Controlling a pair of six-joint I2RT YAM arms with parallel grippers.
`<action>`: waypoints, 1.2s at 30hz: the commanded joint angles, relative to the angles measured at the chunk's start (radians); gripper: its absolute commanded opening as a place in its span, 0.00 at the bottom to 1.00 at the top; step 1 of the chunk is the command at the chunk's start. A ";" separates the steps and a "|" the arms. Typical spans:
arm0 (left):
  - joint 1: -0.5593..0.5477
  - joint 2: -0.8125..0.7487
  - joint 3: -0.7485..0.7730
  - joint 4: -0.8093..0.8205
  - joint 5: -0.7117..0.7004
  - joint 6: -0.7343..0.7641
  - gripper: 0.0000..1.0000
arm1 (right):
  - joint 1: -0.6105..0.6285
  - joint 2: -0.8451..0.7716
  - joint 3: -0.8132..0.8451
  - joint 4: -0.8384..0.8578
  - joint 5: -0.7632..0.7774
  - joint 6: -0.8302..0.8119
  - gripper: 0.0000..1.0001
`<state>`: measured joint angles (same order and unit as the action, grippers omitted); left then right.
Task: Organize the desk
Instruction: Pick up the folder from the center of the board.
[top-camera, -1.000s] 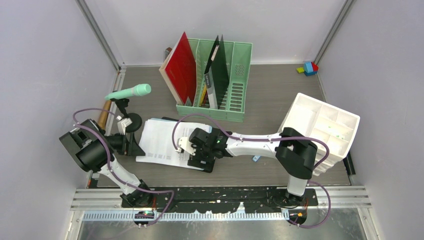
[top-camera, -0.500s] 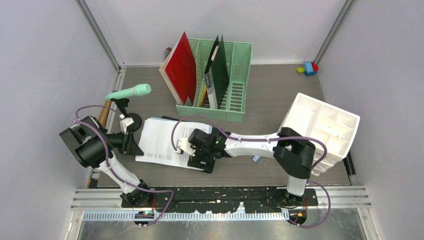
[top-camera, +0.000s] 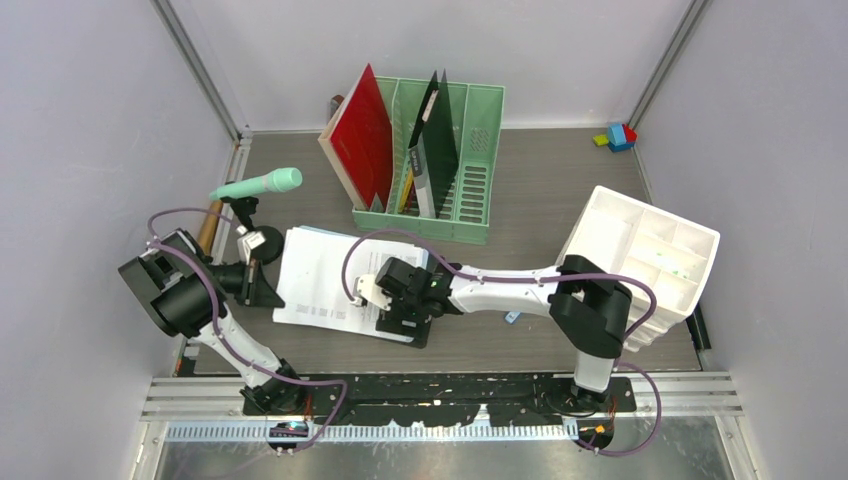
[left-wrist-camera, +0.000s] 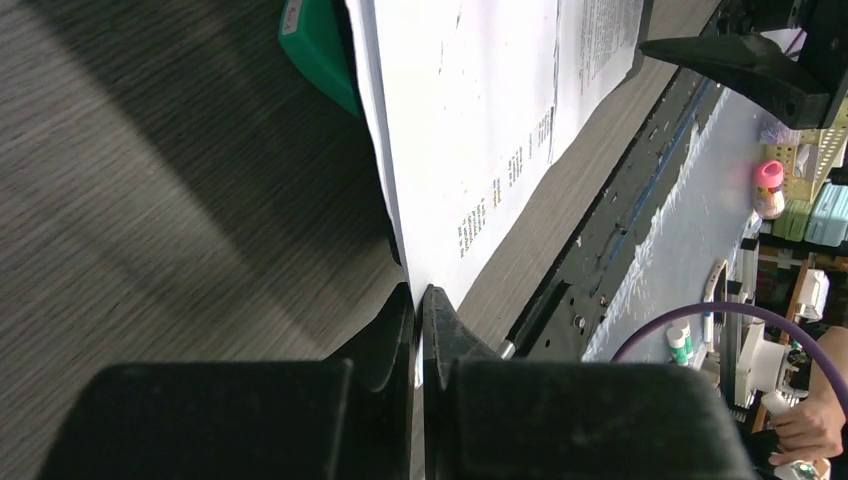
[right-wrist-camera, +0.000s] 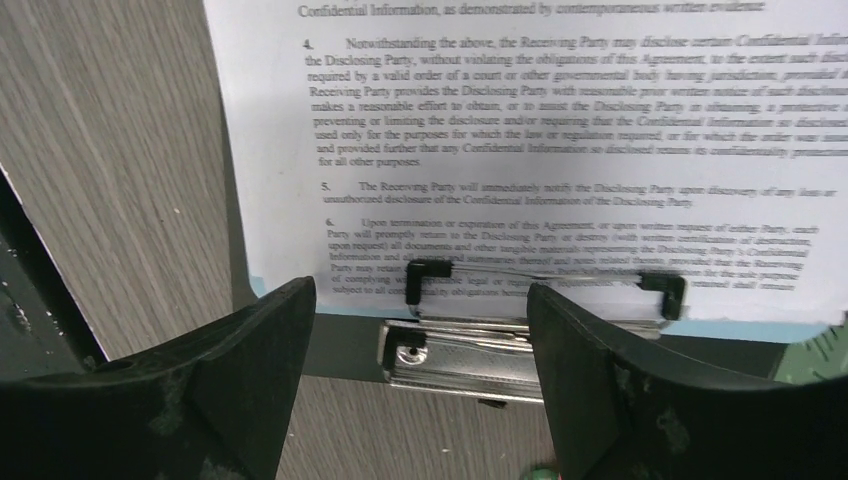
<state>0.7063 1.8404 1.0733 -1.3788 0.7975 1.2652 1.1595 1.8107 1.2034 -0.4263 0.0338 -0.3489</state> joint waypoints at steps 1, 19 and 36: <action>0.006 -0.072 0.036 -0.062 0.019 0.019 0.00 | 0.006 -0.106 0.051 0.008 0.088 0.001 0.84; 0.019 -0.426 -0.023 -0.121 0.024 0.102 0.00 | -0.272 -0.356 0.119 -0.119 -0.050 0.153 0.91; 0.017 -0.677 -0.098 -0.209 0.126 0.394 0.00 | -0.403 -0.382 0.016 -0.064 -0.339 0.114 0.91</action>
<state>0.7200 1.2053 0.9829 -1.5394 0.8539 1.5017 0.7712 1.4536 1.2148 -0.5167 -0.2142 -0.2165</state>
